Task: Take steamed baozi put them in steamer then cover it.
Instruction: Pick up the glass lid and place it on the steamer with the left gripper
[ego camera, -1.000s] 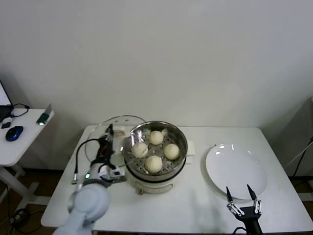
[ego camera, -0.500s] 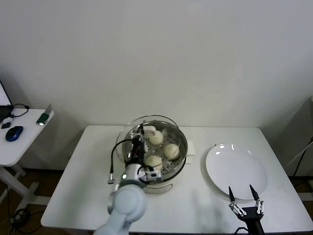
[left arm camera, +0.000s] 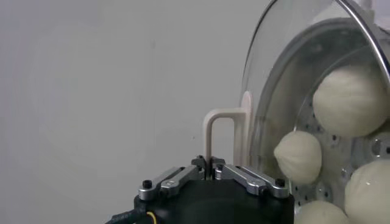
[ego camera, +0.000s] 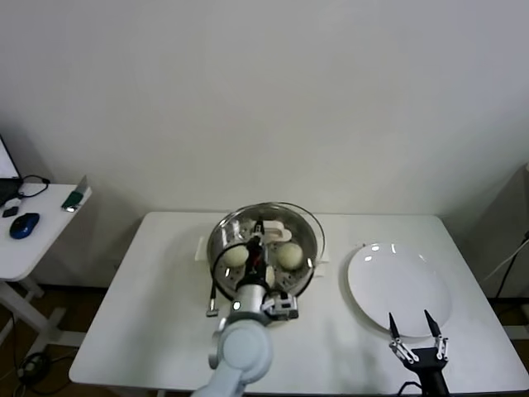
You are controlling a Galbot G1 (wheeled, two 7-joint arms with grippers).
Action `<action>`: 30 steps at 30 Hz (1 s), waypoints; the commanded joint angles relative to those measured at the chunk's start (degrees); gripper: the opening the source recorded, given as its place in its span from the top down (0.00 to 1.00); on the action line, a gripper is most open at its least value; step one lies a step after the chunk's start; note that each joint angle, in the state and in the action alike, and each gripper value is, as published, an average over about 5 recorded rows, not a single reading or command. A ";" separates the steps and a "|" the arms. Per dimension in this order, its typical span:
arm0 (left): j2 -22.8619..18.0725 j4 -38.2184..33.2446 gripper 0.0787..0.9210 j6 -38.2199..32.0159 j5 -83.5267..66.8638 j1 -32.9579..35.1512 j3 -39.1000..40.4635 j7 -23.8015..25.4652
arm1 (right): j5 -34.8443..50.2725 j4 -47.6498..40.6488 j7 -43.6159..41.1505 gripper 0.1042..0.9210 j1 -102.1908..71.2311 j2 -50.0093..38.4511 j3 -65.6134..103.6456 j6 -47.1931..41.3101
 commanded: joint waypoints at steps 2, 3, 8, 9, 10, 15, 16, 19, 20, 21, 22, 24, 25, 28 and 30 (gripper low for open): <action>-2.22 0.71 0.93 0.19 2.01 -0.07 1.48 0.09 | -0.05 0.01 -0.20 0.12 0.02 -0.21 0.11 0.27; -2.10 0.83 0.93 0.03 2.17 -0.03 1.28 0.05 | -0.05 0.08 -0.23 0.12 0.00 -0.22 0.16 0.30; -1.12 1.17 0.93 -0.64 2.78 0.05 0.79 -0.28 | -0.05 0.34 -0.33 0.12 -0.16 -0.31 0.40 0.38; -0.91 1.27 0.93 -0.74 2.88 0.02 0.72 -0.32 | -0.05 0.39 -0.33 0.12 -0.20 -0.31 0.45 0.39; -0.71 1.41 0.93 -0.85 2.97 -0.02 0.61 -0.35 | -0.04 0.42 -0.34 0.12 -0.24 -0.31 0.51 0.43; 0.22 2.43 0.93 -0.93 2.25 -0.26 0.14 -0.68 | 0.00 0.44 -0.37 0.12 -0.43 -0.22 0.65 0.69; 0.36 2.62 0.93 -0.95 2.16 -0.36 0.10 -0.75 | 0.00 0.43 -0.39 0.12 -0.47 -0.20 0.65 0.77; 0.72 3.09 0.93 -1.02 2.11 -0.77 -0.09 -0.83 | 0.01 0.41 -0.45 0.12 -0.56 -0.16 0.65 0.95; 0.81 3.21 0.93 -1.01 2.07 -0.89 -0.14 -0.81 | 0.01 0.39 -0.46 0.12 -0.58 -0.15 0.65 1.00; 0.89 3.33 0.93 -1.01 2.04 -0.99 -0.18 -0.79 | 0.02 0.37 -0.47 0.12 -0.58 -0.13 0.65 1.04; 0.95 3.45 0.93 -1.01 2.01 -1.07 -0.20 -0.78 | 0.02 0.34 -0.50 0.12 -0.58 -0.11 0.65 1.09; 1.04 3.74 0.93 -0.95 1.93 -1.21 -0.26 -0.76 | 0.02 0.31 -0.54 0.12 -0.60 -0.08 0.65 1.17; 1.07 3.91 0.93 -0.95 1.90 -1.28 -0.31 -0.74 | 0.01 0.29 -0.57 0.12 -0.62 -0.07 0.64 1.20; 1.14 4.43 0.93 -0.93 1.78 -1.45 -0.41 -0.73 | -0.07 0.20 -0.62 0.12 -0.64 -0.01 0.60 1.27; 1.19 4.80 0.93 -0.95 1.79 -1.53 -0.51 -0.81 | -0.12 0.19 -0.67 0.12 -0.62 0.05 0.57 1.31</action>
